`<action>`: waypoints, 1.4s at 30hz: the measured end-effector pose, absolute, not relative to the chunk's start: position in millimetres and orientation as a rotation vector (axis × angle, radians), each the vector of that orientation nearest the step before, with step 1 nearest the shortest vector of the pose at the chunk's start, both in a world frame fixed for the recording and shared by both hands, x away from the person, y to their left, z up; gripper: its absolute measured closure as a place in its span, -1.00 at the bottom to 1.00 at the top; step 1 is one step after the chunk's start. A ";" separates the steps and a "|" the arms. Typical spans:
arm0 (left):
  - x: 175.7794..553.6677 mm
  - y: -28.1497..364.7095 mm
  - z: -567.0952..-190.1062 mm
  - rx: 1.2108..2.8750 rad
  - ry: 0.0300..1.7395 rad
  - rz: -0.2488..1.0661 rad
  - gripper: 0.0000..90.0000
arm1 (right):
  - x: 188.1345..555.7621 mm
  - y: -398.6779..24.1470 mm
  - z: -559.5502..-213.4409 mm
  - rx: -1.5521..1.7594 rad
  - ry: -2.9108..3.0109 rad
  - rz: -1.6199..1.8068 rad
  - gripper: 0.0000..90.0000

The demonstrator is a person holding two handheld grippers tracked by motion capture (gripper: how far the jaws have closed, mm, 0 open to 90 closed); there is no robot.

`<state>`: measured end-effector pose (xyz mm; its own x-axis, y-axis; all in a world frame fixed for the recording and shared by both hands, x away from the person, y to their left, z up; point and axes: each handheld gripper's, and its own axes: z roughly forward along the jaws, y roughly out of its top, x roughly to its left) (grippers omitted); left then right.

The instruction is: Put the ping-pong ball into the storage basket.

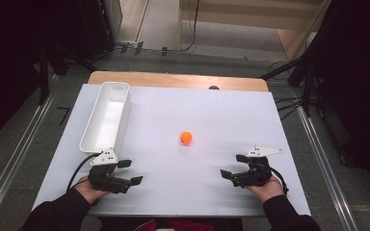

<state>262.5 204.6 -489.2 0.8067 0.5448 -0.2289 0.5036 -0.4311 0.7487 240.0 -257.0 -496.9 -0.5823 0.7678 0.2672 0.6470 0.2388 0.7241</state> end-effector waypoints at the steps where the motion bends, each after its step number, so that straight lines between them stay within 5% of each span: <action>1: 262.4 204.5 -489.2 2.108 0.773 0.060 -0.54 | 239.9 -257.0 -496.7 1.356 2.355 1.265 -0.89; 42: 261.1 206.3 -487.6 2.101 0.769 0.079 -0.54 | 238.4 -255.4 -496.7 1.337 2.371 1.287 -0.73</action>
